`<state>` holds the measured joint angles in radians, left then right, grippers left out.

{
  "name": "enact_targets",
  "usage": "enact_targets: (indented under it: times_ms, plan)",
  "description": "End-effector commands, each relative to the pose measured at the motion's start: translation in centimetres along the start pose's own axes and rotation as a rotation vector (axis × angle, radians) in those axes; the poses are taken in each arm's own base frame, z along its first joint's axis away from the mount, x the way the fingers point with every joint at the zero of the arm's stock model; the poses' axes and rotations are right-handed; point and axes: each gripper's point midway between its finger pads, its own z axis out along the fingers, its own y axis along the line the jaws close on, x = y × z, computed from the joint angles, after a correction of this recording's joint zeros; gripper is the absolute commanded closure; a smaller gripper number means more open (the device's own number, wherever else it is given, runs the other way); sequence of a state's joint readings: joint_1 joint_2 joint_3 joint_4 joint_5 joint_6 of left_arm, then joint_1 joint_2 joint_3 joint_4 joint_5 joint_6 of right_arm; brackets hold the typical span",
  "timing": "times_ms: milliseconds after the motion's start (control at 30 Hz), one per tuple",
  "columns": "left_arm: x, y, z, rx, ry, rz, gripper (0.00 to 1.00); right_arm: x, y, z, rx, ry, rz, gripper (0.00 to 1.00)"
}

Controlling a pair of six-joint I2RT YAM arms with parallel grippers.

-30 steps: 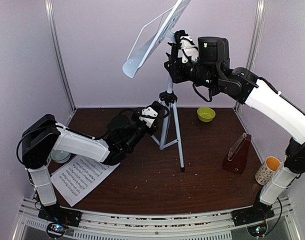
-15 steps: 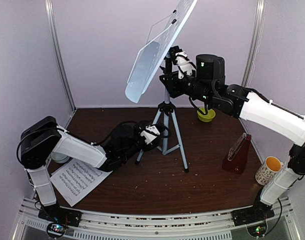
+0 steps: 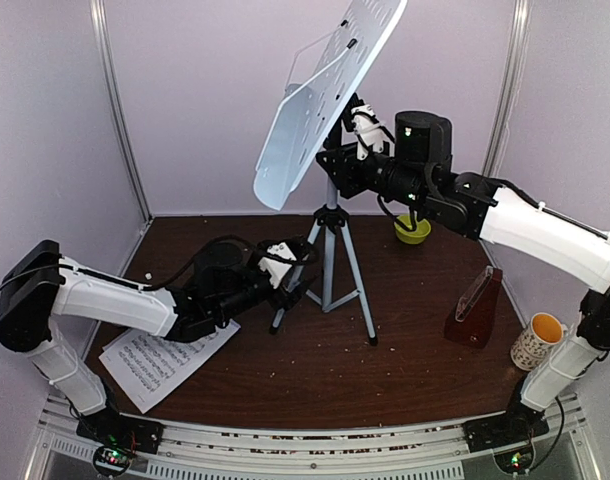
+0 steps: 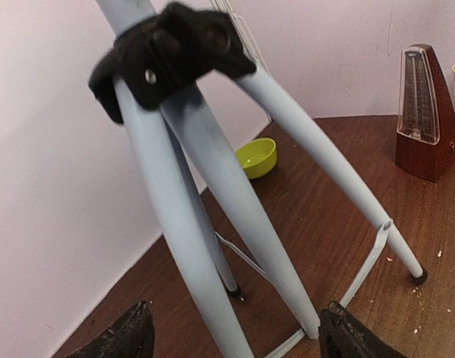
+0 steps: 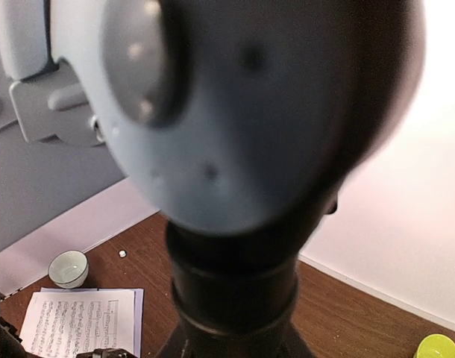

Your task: Set up the instrument practice props

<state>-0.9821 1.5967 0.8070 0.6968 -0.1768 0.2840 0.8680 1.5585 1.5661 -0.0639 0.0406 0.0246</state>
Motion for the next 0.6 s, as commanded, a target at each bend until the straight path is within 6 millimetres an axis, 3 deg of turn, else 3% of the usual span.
enact_targets:
  times_ms: [0, 400, 567]
  plan:
    - [2.3, 0.0, -0.2, 0.032, 0.081, -0.076, 0.22, -8.9, -0.3, -3.4, -0.014, -0.274, 0.04, 0.68]
    - [2.4, 1.1, 0.5, -0.018, 0.119, -0.057, 0.26, -8.1, -0.2, -4.6, -0.03, -0.276, 0.034, 0.28]
    - [2.6, 1.2, -0.8, -0.015, 0.125, -0.088, 0.26, -5.9, -0.3, -6.3, -0.046, -0.224, 0.037, 0.09]
